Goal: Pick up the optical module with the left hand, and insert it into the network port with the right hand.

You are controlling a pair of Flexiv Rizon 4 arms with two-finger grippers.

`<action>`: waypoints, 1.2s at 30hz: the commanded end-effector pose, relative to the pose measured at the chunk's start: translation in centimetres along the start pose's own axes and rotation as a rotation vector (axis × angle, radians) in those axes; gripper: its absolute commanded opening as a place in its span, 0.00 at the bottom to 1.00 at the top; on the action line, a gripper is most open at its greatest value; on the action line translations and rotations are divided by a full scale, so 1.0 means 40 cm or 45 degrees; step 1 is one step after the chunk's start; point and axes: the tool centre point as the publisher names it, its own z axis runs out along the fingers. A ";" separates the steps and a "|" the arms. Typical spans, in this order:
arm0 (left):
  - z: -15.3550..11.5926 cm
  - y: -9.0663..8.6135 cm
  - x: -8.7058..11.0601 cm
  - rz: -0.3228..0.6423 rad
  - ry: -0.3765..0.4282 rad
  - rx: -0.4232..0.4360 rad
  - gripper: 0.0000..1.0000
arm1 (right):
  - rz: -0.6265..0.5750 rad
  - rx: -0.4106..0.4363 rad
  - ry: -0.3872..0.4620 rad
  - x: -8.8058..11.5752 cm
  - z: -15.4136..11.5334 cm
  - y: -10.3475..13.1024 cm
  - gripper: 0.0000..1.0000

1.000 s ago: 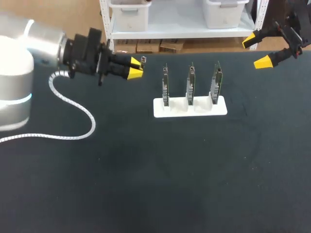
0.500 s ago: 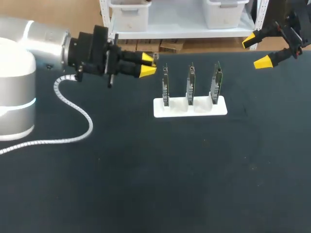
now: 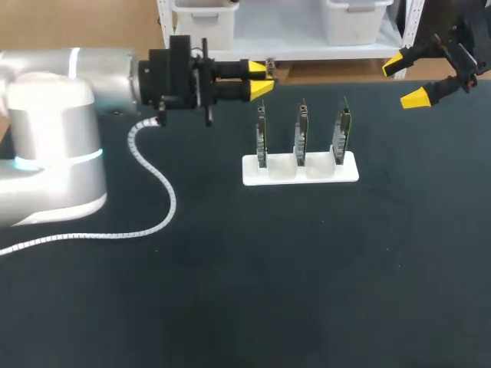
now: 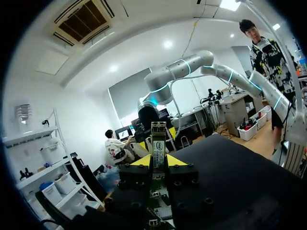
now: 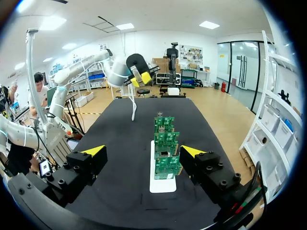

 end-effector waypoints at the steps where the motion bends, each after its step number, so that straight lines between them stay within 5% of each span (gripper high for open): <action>1: 0.063 0.056 0.028 -0.068 0.014 0.264 0.00 | 0.000 0.000 0.000 0.000 0.000 -0.001 1.00; 9: 0.071 0.004 0.046 -0.250 0.064 0.331 0.00 | 0.000 0.000 0.000 0.000 0.000 -0.001 1.00; 23: 0.161 -0.046 0.047 -0.265 0.008 0.312 0.00 | 0.000 0.000 0.000 0.000 0.000 -0.001 1.00; 36: 0.163 -0.044 0.046 -0.250 0.021 0.323 0.00 | 0.000 0.000 0.000 0.000 0.000 -0.001 1.00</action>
